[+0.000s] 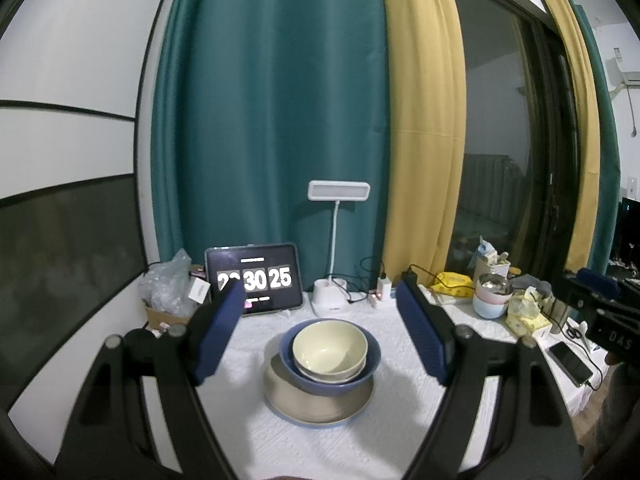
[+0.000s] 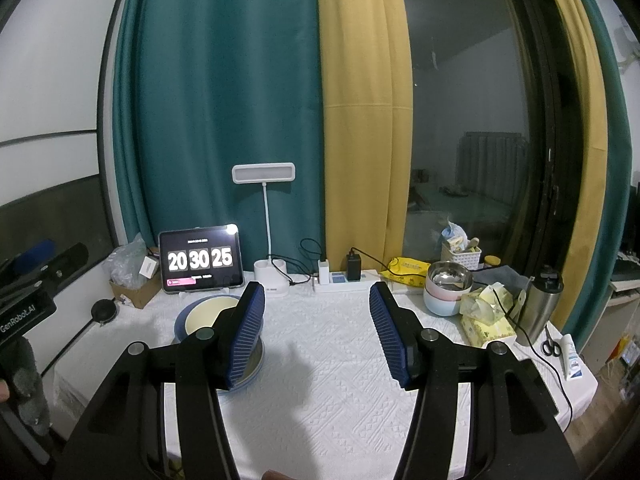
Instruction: Organize plates and bowls
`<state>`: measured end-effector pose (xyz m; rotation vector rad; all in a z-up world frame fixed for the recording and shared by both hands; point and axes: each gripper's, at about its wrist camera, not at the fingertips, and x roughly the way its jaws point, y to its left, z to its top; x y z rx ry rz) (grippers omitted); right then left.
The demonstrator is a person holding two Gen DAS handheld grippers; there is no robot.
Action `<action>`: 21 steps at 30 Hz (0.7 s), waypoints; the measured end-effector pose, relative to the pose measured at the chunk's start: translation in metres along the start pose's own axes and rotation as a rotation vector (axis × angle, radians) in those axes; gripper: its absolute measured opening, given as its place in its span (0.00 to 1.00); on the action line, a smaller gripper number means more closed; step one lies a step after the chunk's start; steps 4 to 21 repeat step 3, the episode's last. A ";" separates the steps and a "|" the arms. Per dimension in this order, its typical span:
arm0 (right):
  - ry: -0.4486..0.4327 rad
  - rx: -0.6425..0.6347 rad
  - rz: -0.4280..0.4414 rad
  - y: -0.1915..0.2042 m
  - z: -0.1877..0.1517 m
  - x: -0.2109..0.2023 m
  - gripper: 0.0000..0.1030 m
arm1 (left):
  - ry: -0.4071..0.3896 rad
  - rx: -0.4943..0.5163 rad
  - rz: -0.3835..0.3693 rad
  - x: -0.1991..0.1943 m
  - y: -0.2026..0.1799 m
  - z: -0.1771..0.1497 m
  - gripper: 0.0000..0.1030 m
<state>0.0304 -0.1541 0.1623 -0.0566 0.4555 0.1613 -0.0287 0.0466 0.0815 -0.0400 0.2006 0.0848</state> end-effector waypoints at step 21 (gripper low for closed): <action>0.001 0.001 0.001 0.000 0.000 0.000 0.56 | 0.005 0.002 0.000 0.000 -0.002 -0.001 0.77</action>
